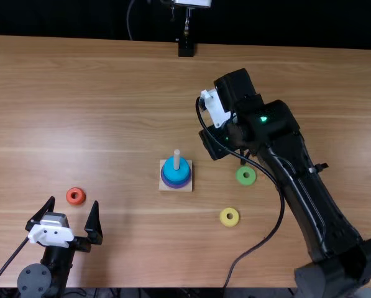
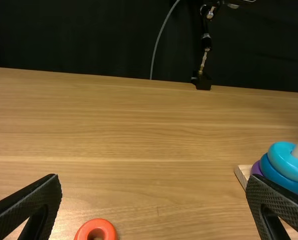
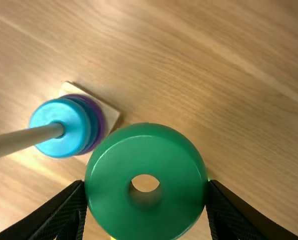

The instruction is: Build the Hanoi tower: stack the rings onto the peg from bottom to top in this color order: purple, dark blue, light blue, dark green, light green, yellow, orange.

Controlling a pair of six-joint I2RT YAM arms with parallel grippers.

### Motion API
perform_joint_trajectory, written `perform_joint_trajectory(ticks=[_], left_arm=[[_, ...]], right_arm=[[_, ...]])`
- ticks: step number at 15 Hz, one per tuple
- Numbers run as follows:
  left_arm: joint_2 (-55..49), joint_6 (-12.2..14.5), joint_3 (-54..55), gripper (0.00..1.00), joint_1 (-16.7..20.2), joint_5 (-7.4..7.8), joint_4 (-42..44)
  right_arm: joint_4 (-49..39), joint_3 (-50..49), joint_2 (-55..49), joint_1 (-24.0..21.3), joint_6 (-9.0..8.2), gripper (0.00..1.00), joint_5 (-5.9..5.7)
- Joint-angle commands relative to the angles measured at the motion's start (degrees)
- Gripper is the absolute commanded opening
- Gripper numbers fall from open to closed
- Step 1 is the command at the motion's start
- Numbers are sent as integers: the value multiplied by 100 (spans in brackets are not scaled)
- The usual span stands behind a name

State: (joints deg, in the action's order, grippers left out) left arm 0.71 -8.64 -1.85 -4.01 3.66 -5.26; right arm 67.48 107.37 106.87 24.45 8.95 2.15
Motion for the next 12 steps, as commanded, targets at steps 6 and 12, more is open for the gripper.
perform_joint_trajectory(ticks=[6, 12], left_arm=[[-71, 31, 185, 100, 76, 98, -23], [-71, 31, 185, 100, 76, 98, -23]], right_arm=[[18, 275, -474, 596, 23, 0, 48], [8, 275, -465, 1036, -104, 0, 59]])
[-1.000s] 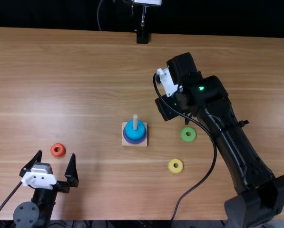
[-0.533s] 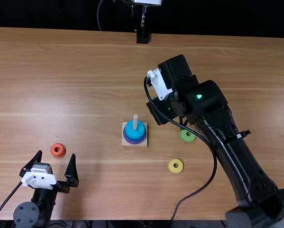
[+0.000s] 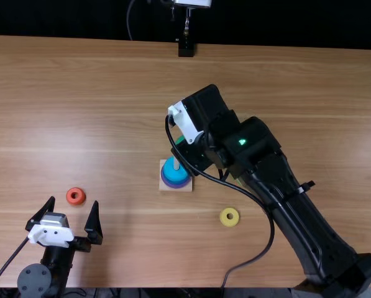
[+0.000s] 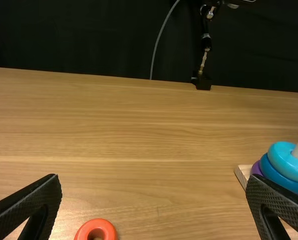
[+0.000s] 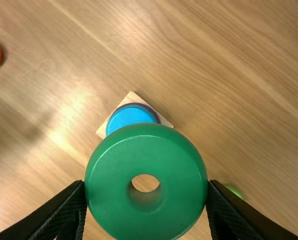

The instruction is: Build the Hanoi tower: stack the rings onto the peg from bottom to top in this color order: purple, dark blue, light blue, dark green, light green, yellow, orange.

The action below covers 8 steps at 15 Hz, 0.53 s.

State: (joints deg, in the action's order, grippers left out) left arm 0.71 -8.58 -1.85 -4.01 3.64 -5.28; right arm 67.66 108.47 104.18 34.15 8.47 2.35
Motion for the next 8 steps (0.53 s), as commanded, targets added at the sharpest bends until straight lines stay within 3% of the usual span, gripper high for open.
perform_joint_trajectory(ticks=[1, 8], left_arm=[[-71, 25, 185, 100, 76, 100, -21], [-71, 25, 185, 100, 76, 100, -21]], right_arm=[[-10, 166, -188, 127, -130, 0, 39], [-94, 166, -161, 188, -204, 0, 50]])
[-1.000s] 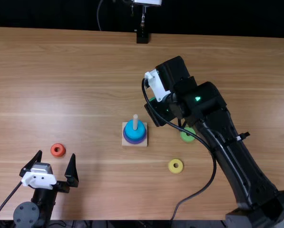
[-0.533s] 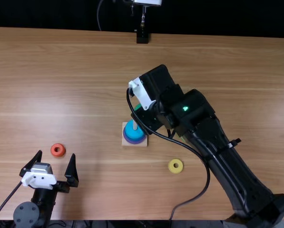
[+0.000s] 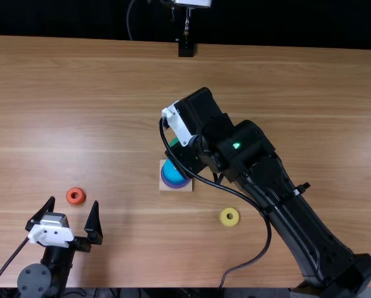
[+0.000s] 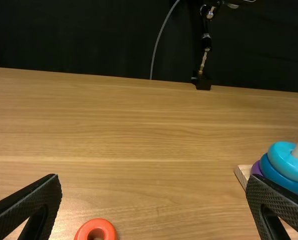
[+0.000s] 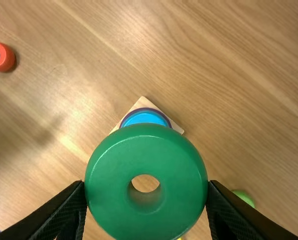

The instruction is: Build the Hanoi tower: stack the rings onto the peg from bottom to top in this color order: purple, dark blue, light blue, dark green, light green, yellow, orange.

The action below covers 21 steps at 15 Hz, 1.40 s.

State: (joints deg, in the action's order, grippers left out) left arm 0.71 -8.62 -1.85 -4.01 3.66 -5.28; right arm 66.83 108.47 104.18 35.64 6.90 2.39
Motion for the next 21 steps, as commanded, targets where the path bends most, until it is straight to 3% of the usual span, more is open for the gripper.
perform_joint_trajectory(ticks=[1, 21], left_arm=[[-71, 29, 185, 100, 76, 98, -21], [-71, 29, 185, 100, 76, 98, -21]], right_arm=[[-11, 166, -161, 40, -57, 0, 45], [-53, 245, 32, 57, -67, 0, 45]])
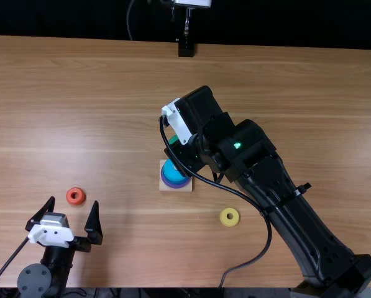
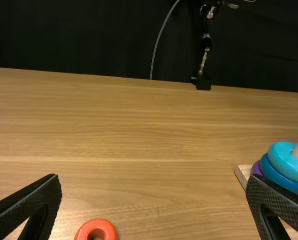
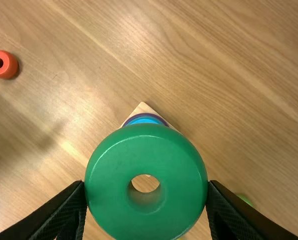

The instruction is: Build the Hanoi tower: stack the rings onto the peg from bottom to top in this color order: purple, dark blue, light blue, dark green, light green, yellow, orange.

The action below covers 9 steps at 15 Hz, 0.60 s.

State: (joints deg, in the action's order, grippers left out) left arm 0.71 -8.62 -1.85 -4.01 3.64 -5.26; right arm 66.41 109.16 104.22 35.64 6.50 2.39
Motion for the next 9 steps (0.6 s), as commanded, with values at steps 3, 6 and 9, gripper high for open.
perform_joint_trajectory(ticks=[3, 6, 9], left_arm=[[-71, 29, 185, 100, 76, 100, -23], [-71, 29, 185, 100, 76, 100, -23], [-71, 29, 185, 100, 76, 100, -23]], right_arm=[[-12, 140, 45, 66, -28, 0, 45], [-1, 149, 116, 66, -28, 0, 45], [-1, 123, 124, 136, -28, 0, 45]])
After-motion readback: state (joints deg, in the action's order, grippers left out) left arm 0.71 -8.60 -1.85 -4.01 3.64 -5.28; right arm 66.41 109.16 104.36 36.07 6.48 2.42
